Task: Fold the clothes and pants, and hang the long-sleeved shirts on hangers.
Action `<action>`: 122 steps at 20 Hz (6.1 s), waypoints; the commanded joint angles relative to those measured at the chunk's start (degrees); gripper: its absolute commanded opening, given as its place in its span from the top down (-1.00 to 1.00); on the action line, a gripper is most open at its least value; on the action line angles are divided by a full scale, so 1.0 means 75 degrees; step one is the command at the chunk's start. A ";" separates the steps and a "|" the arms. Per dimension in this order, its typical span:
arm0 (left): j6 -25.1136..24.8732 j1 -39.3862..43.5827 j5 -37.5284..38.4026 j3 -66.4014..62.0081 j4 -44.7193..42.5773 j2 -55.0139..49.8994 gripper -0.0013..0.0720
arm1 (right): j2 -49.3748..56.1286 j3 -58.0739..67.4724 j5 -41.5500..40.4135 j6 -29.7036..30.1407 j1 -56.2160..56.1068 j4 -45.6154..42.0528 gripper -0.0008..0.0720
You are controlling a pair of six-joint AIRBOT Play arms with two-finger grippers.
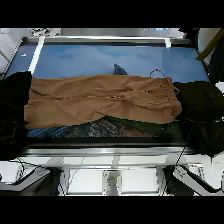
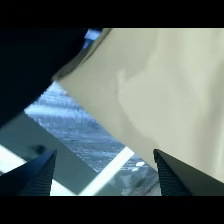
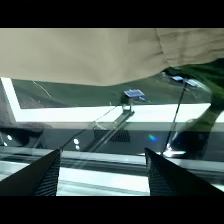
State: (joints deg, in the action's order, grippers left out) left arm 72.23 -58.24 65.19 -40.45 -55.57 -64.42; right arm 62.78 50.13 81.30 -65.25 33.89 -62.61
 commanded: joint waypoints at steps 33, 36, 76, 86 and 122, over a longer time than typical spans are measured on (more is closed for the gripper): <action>-0.0495 0.1046 -0.2602 -0.0376 0.1469 -0.0297 0.95 | 0.0906 -0.1157 -0.2579 -0.0615 0.0000 0.0329 -0.54; -0.0493 0.1046 -0.2602 -0.0376 0.1408 -0.0297 0.95 | 0.1521 -0.1157 -0.3188 -0.0353 0.0000 0.1110 -0.54; -0.0484 0.0560 -0.0414 -0.1125 -0.2620 0.0242 0.95 | 0.0009 -0.1510 -0.0909 -0.0204 0.0006 -0.1096 0.90; 0.0289 0.2130 -0.1029 -0.3960 -0.2139 -0.0221 0.95 | -0.0140 0.0976 -0.2136 -0.0568 -0.1134 0.1014 0.90; 0.1201 0.6787 -0.2189 -0.8848 -0.4503 -0.3917 -0.94 | 0.3209 0.3328 -0.2168 -0.2739 -0.1000 0.0184 -0.54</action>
State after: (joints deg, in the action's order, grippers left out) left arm 89.34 -12.88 48.01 -106.80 -89.54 -96.66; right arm 84.14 73.84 56.38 -90.89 23.79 -61.45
